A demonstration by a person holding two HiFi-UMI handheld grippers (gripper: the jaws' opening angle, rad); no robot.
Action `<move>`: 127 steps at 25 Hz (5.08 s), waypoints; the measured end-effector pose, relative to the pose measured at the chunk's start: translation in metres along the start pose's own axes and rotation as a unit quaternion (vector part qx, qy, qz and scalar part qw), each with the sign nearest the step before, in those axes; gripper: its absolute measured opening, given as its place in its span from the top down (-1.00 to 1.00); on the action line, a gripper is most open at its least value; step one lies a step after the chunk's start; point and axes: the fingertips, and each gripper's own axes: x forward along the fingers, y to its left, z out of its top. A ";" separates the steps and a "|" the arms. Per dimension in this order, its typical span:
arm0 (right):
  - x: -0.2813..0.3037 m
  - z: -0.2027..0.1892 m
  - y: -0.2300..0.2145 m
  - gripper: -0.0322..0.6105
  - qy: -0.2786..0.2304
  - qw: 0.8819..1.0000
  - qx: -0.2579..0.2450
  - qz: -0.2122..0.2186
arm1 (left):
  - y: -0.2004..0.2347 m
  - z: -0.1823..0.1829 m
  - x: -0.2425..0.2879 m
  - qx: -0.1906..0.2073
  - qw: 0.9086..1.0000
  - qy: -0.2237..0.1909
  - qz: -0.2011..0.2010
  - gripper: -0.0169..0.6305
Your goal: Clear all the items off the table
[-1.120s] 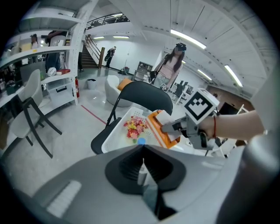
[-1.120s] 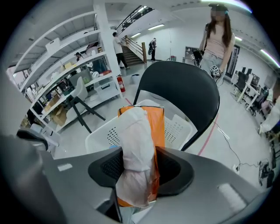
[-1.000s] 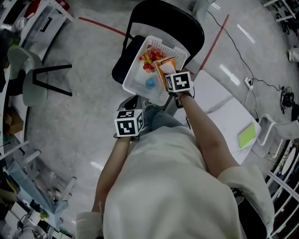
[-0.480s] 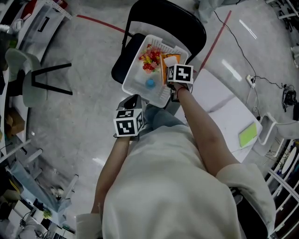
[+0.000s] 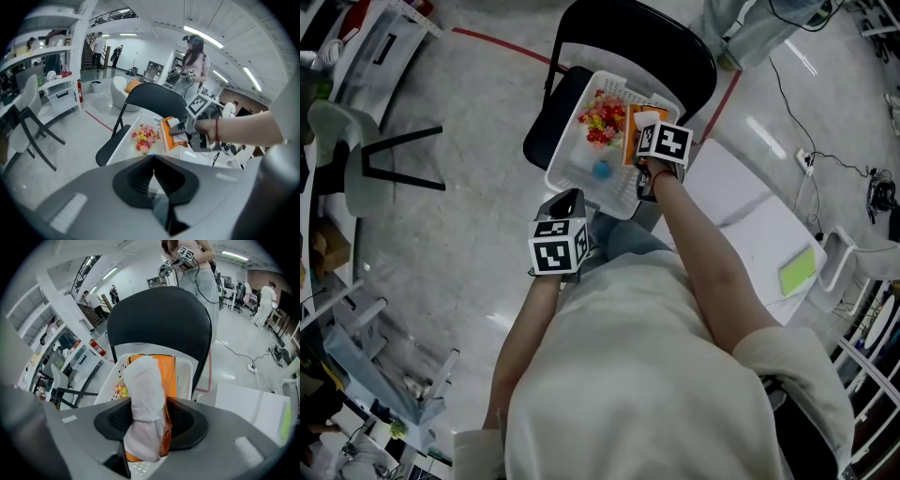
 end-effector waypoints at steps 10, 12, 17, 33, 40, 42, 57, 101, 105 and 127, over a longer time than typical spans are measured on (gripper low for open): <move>0.005 0.001 -0.004 -0.06 -0.008 0.999 0.042 0.006 | 0.006 0.001 0.001 -0.005 1.000 0.002 0.003 0.92; 0.003 0.002 -0.005 -0.05 -0.010 0.999 0.040 0.006 | 0.005 -0.001 0.001 -0.005 1.000 0.002 0.002 0.92; 0.000 0.000 0.000 0.04 -0.008 0.999 0.033 0.011 | 0.005 -0.001 -0.001 -0.003 1.000 0.000 0.000 0.92; -0.033 -0.018 0.002 0.90 -0.045 0.998 -0.015 0.027 | -0.006 -0.011 -0.016 0.001 1.000 -0.015 0.000 0.92; -0.050 -0.026 0.002 0.90 -0.067 0.997 -0.035 0.030 | -0.014 -0.019 -0.023 0.005 1.000 -0.022 -0.005 0.92; -0.056 -0.029 0.004 0.90 -0.072 0.996 -0.044 0.035 | -0.017 -0.020 -0.026 0.007 1.000 -0.025 -0.006 0.92; -0.100 -0.058 0.014 0.90 -0.106 0.987 -0.103 0.056 | -0.030 -0.031 -0.040 0.034 0.999 -0.035 -0.002 0.92; -0.221 -0.234 0.030 0.90 -0.161 0.954 -0.196 0.161 | -0.092 -0.147 -0.125 0.040 0.995 -0.077 -0.042 0.92; -0.229 -0.228 0.016 0.90 -0.178 0.953 -0.182 0.162 | -0.107 -0.145 -0.121 0.049 0.995 -0.076 -0.048 0.92; -0.303 -0.234 -0.211 0.90 -0.213 0.960 -0.147 0.109 | -0.310 -0.152 -0.058 0.104 0.989 -0.053 -0.095 0.92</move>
